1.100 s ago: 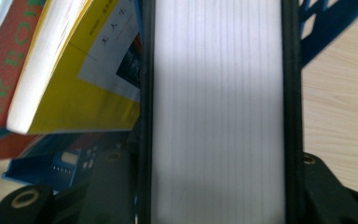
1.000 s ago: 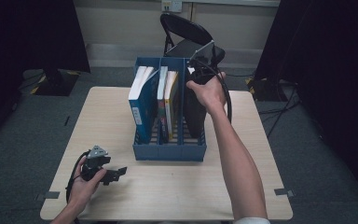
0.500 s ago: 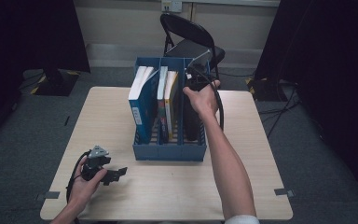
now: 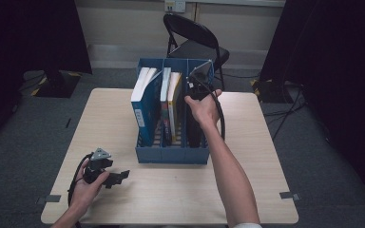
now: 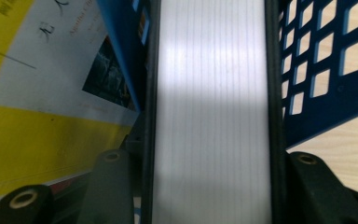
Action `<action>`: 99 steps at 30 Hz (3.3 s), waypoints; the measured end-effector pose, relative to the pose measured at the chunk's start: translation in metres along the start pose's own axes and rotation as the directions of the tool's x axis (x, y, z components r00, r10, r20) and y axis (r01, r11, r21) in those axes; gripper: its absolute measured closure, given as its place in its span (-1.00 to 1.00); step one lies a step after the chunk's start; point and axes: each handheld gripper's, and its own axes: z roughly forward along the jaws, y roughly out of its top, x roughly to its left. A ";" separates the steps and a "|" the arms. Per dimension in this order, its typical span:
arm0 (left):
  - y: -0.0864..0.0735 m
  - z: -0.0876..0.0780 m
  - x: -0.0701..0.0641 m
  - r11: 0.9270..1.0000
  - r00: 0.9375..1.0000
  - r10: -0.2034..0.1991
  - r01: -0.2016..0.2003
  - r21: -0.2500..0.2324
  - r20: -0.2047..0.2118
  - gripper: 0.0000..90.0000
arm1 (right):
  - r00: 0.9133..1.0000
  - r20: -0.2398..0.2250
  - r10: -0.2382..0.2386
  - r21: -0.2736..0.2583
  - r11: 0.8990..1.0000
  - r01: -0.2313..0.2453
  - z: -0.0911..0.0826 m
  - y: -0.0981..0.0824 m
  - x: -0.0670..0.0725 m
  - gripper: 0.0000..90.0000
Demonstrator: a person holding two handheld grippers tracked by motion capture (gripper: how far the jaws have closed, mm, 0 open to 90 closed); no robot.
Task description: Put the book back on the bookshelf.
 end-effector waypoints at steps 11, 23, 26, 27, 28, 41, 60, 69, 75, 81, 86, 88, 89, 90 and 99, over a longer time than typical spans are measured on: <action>-0.001 -0.002 -0.001 1.000 1.000 0.004 -0.004 -0.006 -0.003 -0.65 | 0.997 -0.044 -0.059 -0.087 0.995 0.055 -0.004 -0.017 -0.004 0.04; -0.001 -0.001 -0.002 1.000 1.000 0.001 -0.001 0.000 -0.010 -0.65 | 0.978 -0.172 -0.118 -0.207 0.975 0.081 -0.016 -0.066 -0.022 -0.04; 0.000 -0.001 -0.002 1.000 1.000 -0.006 0.006 0.000 -0.005 -0.65 | 0.974 -0.184 -0.134 -0.227 0.970 0.090 -0.014 -0.077 -0.024 -0.04; 0.000 -0.001 -0.003 1.000 1.000 -0.008 0.008 -0.001 -0.004 -0.65 | 0.973 -0.184 -0.141 -0.227 0.969 0.098 -0.013 -0.080 -0.024 -0.05; 0.000 -0.001 -0.003 1.000 1.000 -0.007 0.007 -0.005 -0.007 -0.65 | 0.971 -0.190 -0.143 -0.226 0.969 0.098 -0.012 -0.084 -0.025 -0.06; 0.002 0.003 0.001 1.000 1.000 -0.025 0.025 0.003 -0.011 -0.64 | 0.967 -0.222 -0.128 -0.288 0.956 0.061 0.018 -0.122 -0.033 0.14; 0.001 0.003 0.002 0.999 0.999 -0.032 0.032 0.005 -0.015 -0.64 | 0.967 -0.209 -0.148 -0.370 0.927 0.062 0.034 -0.105 -0.027 0.13; 0.001 0.001 0.001 1.000 1.000 -0.025 0.025 0.003 -0.014 -0.64 | 0.966 -0.206 -0.159 -0.391 0.918 0.068 0.040 -0.098 -0.021 0.09; 0.000 -0.001 0.001 1.000 1.000 -0.024 0.024 0.000 -0.012 -0.64 | 0.962 -0.215 -0.169 -0.396 0.916 0.073 0.041 -0.098 -0.022 0.08; 0.000 -0.001 0.000 1.000 1.000 -0.019 0.019 -0.006 -0.012 -0.64 | 0.955 -0.243 -0.170 -0.405 0.912 0.059 0.045 -0.099 -0.026 0.05; 0.000 -0.002 0.001 1.000 1.000 -0.022 0.022 -0.006 -0.014 -0.64 | 0.954 -0.242 -0.177 -0.405 0.912 0.066 0.045 -0.098 -0.026 0.04; -0.001 -0.003 0.001 1.000 1.000 -0.021 0.021 -0.007 -0.015 -0.64 | 0.954 -0.243 -0.177 -0.405 0.912 0.066 0.045 -0.098 -0.027 0.04; -0.001 -0.003 0.001 1.000 1.000 -0.023 0.023 -0.008 -0.012 -0.64 | 0.954 -0.244 -0.176 -0.405 0.912 0.065 0.045 -0.098 -0.027 0.04; -0.001 -0.003 0.001 1.000 1.000 -0.027 0.027 -0.014 -0.013 -0.64 | 0.954 -0.243 -0.176 -0.406 0.911 0.064 0.045 -0.098 -0.026 0.03; -0.001 -0.004 0.003 1.000 1.000 -0.025 0.024 -0.015 -0.018 -0.64 | 0.939 -0.266 -0.216 -0.434 0.897 0.084 0.036 -0.108 -0.029 -0.23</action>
